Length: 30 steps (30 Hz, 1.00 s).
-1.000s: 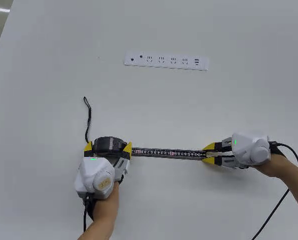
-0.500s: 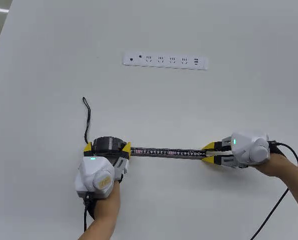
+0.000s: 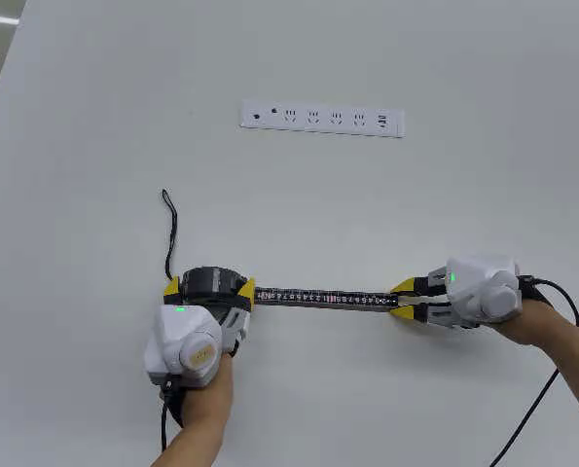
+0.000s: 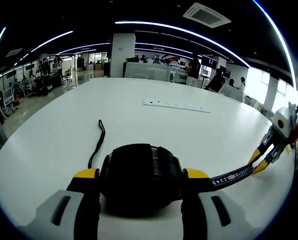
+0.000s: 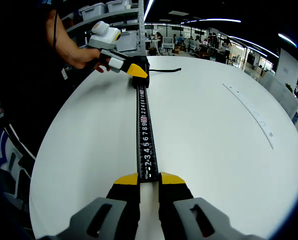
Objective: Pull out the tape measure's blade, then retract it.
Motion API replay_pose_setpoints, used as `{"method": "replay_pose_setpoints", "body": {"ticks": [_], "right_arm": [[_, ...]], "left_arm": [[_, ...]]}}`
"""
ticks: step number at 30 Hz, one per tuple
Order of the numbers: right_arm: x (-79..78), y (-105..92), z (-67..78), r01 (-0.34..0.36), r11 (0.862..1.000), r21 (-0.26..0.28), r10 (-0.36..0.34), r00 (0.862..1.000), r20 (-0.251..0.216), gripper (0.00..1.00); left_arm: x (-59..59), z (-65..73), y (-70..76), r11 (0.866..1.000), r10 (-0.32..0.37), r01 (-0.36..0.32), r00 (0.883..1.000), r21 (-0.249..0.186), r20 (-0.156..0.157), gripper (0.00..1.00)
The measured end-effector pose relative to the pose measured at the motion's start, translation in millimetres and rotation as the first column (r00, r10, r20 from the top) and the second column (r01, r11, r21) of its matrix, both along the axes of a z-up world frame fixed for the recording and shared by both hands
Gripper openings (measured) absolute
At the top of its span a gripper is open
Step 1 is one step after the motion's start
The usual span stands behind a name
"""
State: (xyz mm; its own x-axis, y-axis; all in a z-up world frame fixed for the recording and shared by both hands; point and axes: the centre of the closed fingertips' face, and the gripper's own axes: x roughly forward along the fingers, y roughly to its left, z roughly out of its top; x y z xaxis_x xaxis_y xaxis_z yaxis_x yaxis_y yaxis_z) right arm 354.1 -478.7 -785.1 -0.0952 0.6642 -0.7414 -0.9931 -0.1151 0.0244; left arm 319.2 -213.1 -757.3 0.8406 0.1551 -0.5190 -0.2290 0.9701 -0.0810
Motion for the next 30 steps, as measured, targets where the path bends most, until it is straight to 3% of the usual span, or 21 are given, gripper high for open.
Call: {"method": "replay_pose_setpoints", "body": {"ticks": [30], "right_arm": [[-6.1, 22.3, 0.6, -0.015, 1.000, 0.004, 0.015, 1.000, 0.001, 0.11]], "left_arm": [[0.2, 0.5, 0.0, 1.000, -0.011, 0.011, 1.000, -0.003, -0.004, 0.62]]}}
